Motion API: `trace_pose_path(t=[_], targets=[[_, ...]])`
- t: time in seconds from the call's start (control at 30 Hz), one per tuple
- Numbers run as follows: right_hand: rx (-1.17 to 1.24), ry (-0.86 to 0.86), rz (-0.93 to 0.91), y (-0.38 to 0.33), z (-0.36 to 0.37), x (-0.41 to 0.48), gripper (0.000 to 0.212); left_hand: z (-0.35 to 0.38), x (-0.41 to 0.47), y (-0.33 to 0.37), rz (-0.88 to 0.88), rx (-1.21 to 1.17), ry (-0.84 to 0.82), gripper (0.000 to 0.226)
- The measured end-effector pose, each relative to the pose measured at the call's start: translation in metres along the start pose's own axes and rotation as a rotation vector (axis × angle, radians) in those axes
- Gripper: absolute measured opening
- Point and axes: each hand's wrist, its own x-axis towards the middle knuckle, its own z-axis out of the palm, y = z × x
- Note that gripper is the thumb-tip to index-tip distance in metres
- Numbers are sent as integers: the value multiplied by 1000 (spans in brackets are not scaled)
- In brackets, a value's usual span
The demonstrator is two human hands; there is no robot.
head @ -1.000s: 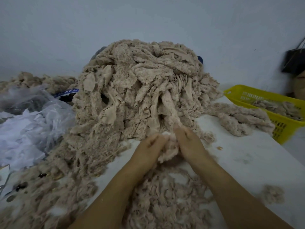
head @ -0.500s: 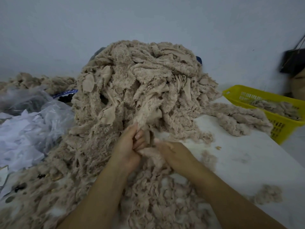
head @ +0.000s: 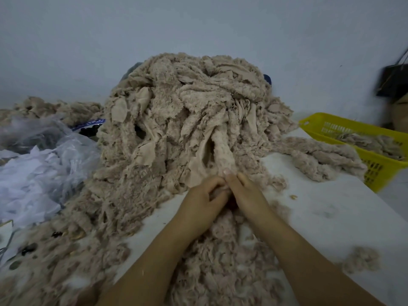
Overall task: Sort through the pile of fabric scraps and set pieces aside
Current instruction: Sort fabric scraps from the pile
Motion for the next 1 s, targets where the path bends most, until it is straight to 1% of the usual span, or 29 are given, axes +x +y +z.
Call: trace_pose_path(t=[0.03,0.1,0.17,0.2,0.27,0.33,0.37,0.4,0.43,0.47,0.53,0.57,0.6,0.67,0.73,0.77,0.8,0.87,0.9,0.97,1.0], targets=[[42,10,50,1,1,1,39,3,-1,0,9,19,-37,16],[160,52,117,0,-1,2,31,5,-3,1,12,2,-58,14],[325,41,143,-2,-3,3,29,4,-4,2,-22,-68,-36,24],[395,17,145,-3,-3,3,27,3,-3,4,-60,-123,-5,30],[471,-39,136,-3,-4,2,24,4,-2,5,-202,-231,70,36],[482,-75,125,-1,-5,2,29,2,1,4,-371,-368,118,34],[477,-96,119,0,-5,2,29,0,2,4,-430,-479,108,30],[447,-114,107,0,-4,1,23,-1,2,3,-465,-579,84,28],[392,-118,98,0,-2,0,19,-1,2,3,-481,-642,75,29],[330,-114,97,-1,0,-2,19,-2,3,2,-483,-681,95,30],[263,-110,108,-1,1,-4,34,-6,5,2,-464,-791,185,24],[278,-110,102,0,1,-3,36,-7,6,2,-452,-875,228,21],[302,-97,93,1,1,-2,32,-8,7,1,-443,-968,274,20],[345,-1,91,0,0,-1,18,-12,12,0,-443,-1112,360,20],[356,86,115,-4,-2,2,15,-20,15,-2,-448,-1232,419,21],[390,111,138,-5,-5,4,19,-28,16,-5,-458,-1298,462,22],[474,140,178,-6,-11,7,23,-39,18,-9,-465,-1376,513,24],[723,206,261,-8,-32,12,29,-59,18,-18,-476,-1517,637,26],[831,223,275,-8,-43,15,30,-65,17,-22,-492,-1543,669,28],[974,201,279,-9,-49,15,26,-63,15,-25,-495,-1539,658,32],[1000,163,272,-10,-45,14,24,-57,15,-23,-488,-1528,630,32]])
